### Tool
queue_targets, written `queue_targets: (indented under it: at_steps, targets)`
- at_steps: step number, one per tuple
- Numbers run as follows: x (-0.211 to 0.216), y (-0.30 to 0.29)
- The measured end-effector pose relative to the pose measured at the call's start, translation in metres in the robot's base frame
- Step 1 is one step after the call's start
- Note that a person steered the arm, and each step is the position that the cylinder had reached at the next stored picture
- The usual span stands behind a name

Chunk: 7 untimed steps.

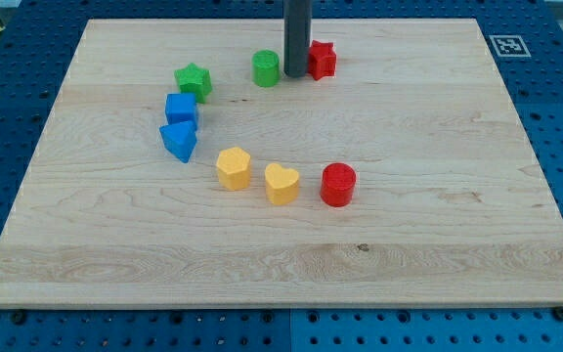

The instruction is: Slide the green circle to the top of the green star

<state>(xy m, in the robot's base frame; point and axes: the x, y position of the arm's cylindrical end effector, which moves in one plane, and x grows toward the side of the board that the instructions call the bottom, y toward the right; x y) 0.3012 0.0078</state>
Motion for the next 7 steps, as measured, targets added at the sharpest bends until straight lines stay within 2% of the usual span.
queue_targets:
  at_steps: [1,3,5,7]
  targets:
    - [0.0,-0.018]
    - [0.027,0.0]
    - [0.005,-0.014]
    - [0.012,0.014]
